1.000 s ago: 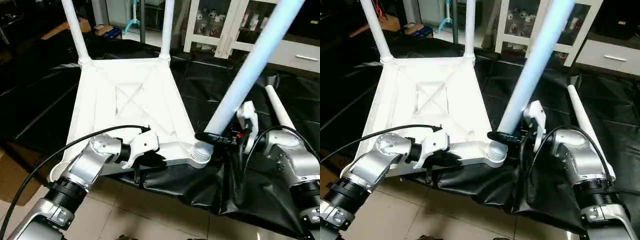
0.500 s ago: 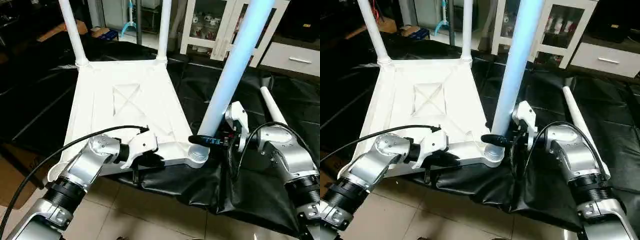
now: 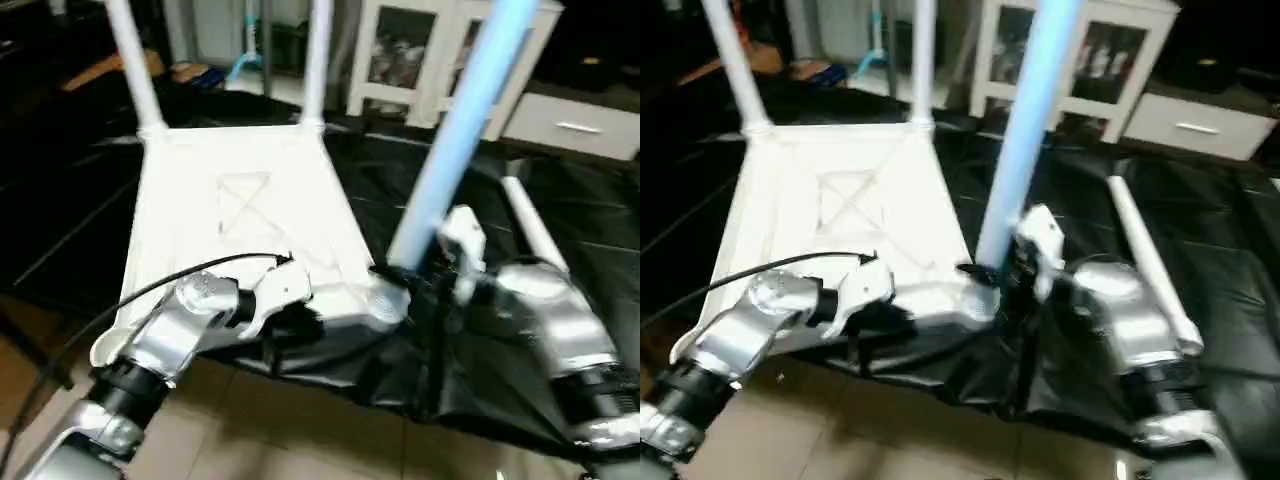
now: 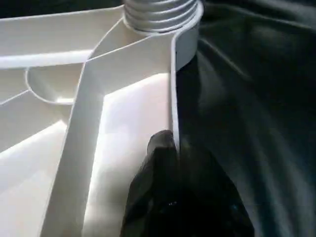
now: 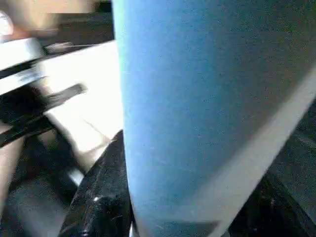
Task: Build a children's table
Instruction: Insert table leg to table base
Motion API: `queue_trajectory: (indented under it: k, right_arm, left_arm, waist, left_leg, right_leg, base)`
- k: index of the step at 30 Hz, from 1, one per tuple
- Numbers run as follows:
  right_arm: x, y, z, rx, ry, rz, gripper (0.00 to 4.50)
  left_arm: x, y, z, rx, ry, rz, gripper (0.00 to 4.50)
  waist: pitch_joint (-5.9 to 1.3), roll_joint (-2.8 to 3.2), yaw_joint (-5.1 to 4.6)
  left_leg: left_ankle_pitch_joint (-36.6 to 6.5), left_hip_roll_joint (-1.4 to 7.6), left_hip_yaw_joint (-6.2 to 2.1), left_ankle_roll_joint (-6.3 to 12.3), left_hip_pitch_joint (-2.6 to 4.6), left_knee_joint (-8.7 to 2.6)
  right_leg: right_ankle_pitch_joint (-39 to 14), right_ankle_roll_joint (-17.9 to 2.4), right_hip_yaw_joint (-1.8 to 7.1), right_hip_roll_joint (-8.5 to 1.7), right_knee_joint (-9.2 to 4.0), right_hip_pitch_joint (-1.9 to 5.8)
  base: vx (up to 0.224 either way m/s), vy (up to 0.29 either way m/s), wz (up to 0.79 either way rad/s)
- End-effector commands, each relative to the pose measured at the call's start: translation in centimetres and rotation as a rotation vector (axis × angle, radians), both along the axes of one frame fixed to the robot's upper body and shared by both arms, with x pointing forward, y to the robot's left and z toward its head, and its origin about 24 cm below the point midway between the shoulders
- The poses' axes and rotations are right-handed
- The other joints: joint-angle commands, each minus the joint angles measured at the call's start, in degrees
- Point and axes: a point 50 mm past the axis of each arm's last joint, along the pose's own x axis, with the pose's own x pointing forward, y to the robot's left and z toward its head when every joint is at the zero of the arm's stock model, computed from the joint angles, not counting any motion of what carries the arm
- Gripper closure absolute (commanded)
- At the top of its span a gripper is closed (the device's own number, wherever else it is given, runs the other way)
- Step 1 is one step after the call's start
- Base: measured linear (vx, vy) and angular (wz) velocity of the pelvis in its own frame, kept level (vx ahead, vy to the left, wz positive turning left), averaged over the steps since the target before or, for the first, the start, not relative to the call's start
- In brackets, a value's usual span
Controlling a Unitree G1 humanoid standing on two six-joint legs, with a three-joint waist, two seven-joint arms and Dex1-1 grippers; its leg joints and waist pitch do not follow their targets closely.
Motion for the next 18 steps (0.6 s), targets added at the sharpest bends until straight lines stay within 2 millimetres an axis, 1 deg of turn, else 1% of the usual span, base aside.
queue_trajectory:
  k: [1,2,3,4,5,6,7,8,9,10,11,12,13,14,15,16,17,18]
  right_arm:
    - [-0.6,-3.2,-6.3,-0.240,0.258,-0.394,2.69]
    - [-0.6,-3.2,-6.3,-0.240,0.258,-0.394,2.69]
    - [0.1,-2.8,-6.3,-0.243,0.247,-0.501,2.69]
    - [0.9,-2.1,-6.2,-0.222,0.239,-0.612,2.69]
    - [1.4,-1.3,-6.2,-0.194,0.238,-0.683,2.69]
    - [1.8,0.1,-6.2,-0.164,0.243,-0.754,2.69]
    - [1.9,0.5,-6.3,-0.157,0.245,-0.772,2.69]
    - [2.1,1.7,-6.5,-0.144,0.260,-0.821,2.69]
    - [2.0,2.9,-6.8,-0.137,0.277,-0.850,2.69]
    - [2.0,3.8,-7.0,-0.124,0.291,-0.877,2.69]
    - [2.0,4.2,-7.0,-0.118,0.292,-0.883,2.69]
    - [2.1,5.2,-6.8,-0.102,0.292,-0.894,2.69]
    - [2.2,5.4,-6.6,-0.104,0.285,-0.892,2.69]
    - [2.3,5.7,-6.4,-0.107,0.276,-0.888,2.69]
    - [2.4,6.0,-6.2,-0.113,0.266,-0.880,2.69]
    - [2.5,6.0,-6.1,-0.115,0.261,-0.883,2.69]
    - [2.5,6.1,-6.1,-0.118,0.257,-0.884,2.69]
    - [2.6,6.0,-6.1,-0.117,0.258,-0.892,2.69]
  left_arm:
    - [1.6,-1.9,1.8,-0.062,-0.036,0.125,4.50]
    - [1.6,-1.9,1.8,-0.062,-0.036,0.125,4.50]
    - [2.3,-2.7,1.9,-0.080,-0.028,0.225,4.50]
    - [3.1,-3.7,2.0,-0.112,-0.019,0.334,4.50]
    - [3.6,-4.7,2.1,-0.160,-0.012,0.407,4.50]
    - [4.0,-6.0,2.4,-0.220,-0.001,0.479,4.50]
    - [4.1,-6.4,2.4,-0.235,0.003,0.497,4.50]
    - [4.4,-7.4,2.7,-0.268,0.004,0.539,4.50]
    - [4.6,-8.1,3.0,-0.300,0.001,0.573,4.50]
    - [4.7,-8.5,3.3,-0.308,-0.004,0.588,4.50]
    - [4.8,-8.7,3.5,-0.313,-0.011,0.591,4.50]
    - [5.0,-8.9,4.0,-0.320,-0.024,0.593,4.50]
    - [5.0,-8.8,4.0,-0.317,-0.024,0.594,4.50]
    - [5.0,-8.7,4.0,-0.310,-0.026,0.597,4.50]
    - [5.1,-8.5,3.9,-0.296,-0.030,0.602,4.50]
    - [5.1,-8.4,3.9,-0.290,-0.029,0.608,4.50]
    - [5.2,-8.3,3.8,-0.287,-0.025,0.612,4.50]
    - [5.2,-7.9,3.6,-0.282,-0.023,0.618,4.50]
  waist:
    - [-1.22,1.43,-1.31]
    - [-1.22,1.43,-1.77]
    - [-1.31,1.98,-2.03]
    - [-1.35,2.02,-1.77]
    - [-1.11,2.96,-0.65]
    - [-1.62,1.76,0.43]
    - [-3.27,-0.83,0.02]
    - [-3.10,-1.30,-0.32]
    - [-3.09,-0.83,-0.77]
    - [-2.32,0.82,0.25]
    - [-2.91,2.16,-0.07]
    - [-2.98,1.82,-1.82]
    - [-2.66,2.43,-1.80]
    - [-2.59,2.02,-2.08]
    - [-2.45,1.58,-2.36]
    - [-2.50,1.31,-2.51]
    - [-2.56,1.30,-2.50]
    - [-2.67,1.29,-2.56]
  left_leg:
    - [-46.68,6.21,-5.60,-12.14,2.59,-7.86]
    - [-47.80,6.20,-5.85,-12.55,2.27,-8.19]
    - [-50.98,6.44,-5.52,-13.12,1.82,-9.91]
    - [-51.82,7.12,-4.38,-13.54,-0.05,-12.79]
    - [-51.99,7.16,-3.27,-14.77,-1.27,-14.79]
    - [-47.72,6.82,-0.65,-15.07,-1.81,-16.55]
    - [-34.51,4.63,-0.53,-15.38,3.40,-8.91]
    - [-24.19,3.02,-3.53,-11.32,7.16,3.03]
    - [-4.77,0.20,-9.35,-4.95,-2.40,5.92]
    - [-5.08,3.62,-9.24,-6.98,-3.86,-0.62]
    - [-3.31,4.74,-9.02,-8.98,-1.66,-2.40]
    - [-9.15,6.39,-9.89,-8.35,1.50,-3.51]
    - [-14.71,5.78,-8.68,-7.55,1.60,-4.23]
    - [-17.84,5.29,-7.98,-6.43,1.19,-4.35]
    - [-22.47,4.75,-7.19,-4.58,0.43,-4.41]
    - [-24.13,4.59,-6.70,-3.31,0.36,-4.32]
    - [-23.69,4.58,-6.49,-2.81,0.45,-4.26]
    - [-21.17,4.80,-6.21,-2.01,0.38,-4.26]
  right_leg:
    - [-29.38,-5.40,0.55,-2.00,-4.25,-1.40]
    - [-28.77,-5.32,-0.04,-1.81,-3.96,-0.96]
    - [-25.64,-5.12,-1.58,-0.68,-2.91,0.35]
    - [-16.83,-6.47,-2.59,0.20,1.64,2.83]
    - [-12.92,-7.07,-3.08,0.73,4.47,3.78]
    - [-10.13,-6.39,-2.84,1.08,6.70,4.46]
    - [-27.75,-5.27,0.66,-3.20,-0.09,-1.26]
    - [-40.93,-6.50,2.71,-9.89,-7.05,-5.65]
    - [-41.98,-7.79,5.12,-10.91,-5.14,3.76]
    - [-33.45,-9.47,1.28,-7.20,-2.96,4.67]
    - [-23.38,-10.82,-0.10,-4.10,-1.85,3.17]
    - [-6.36,-12.00,-0.38,-0.93,0.34,0.38]
    - [-2.15,-14.05,-0.19,-1.33,-0.08,0.87]
    - [-3.55,-14.27,0.09,-1.60,-0.85,1.12]
    - [-10.09,-14.16,0.55,-2.43,-1.76,1.62]
    - [-17.18,-12.88,0.64,-2.93,-2.65,1.53]
    - [-19.30,-12.28,0.73,-3.13,-3.05,1.44]
    - [-19.81,-11.94,0.87,-3.32,-3.35,1.36]
  base:
    - [-0.070,0.023,-0.09]
    - [-0.070,0.023,-0.09]
    - [-0.091,0.043,-0.07]
    - [-0.123,0.048,-0.01]
    - [-0.123,0.048,-0.01]
    - [-0.106,-0.004,0.03]
    - [0.024,-0.068,0.01]
    - [0.024,-0.068,0.01]
    - [0.136,-0.006,-0.44]
    - [0.075,0.074,-0.36]
    - [0.075,0.074,-0.36]
    - [-0.001,0.024,0.19]
    - [-0.008,-0.025,0.19]
    - [-0.008,-0.025,0.19]
    - [0.000,0.000,0.00]
    - [0.000,0.000,0.00]
    - [0.000,0.000,0.00]
    - [0.000,0.000,0.00]
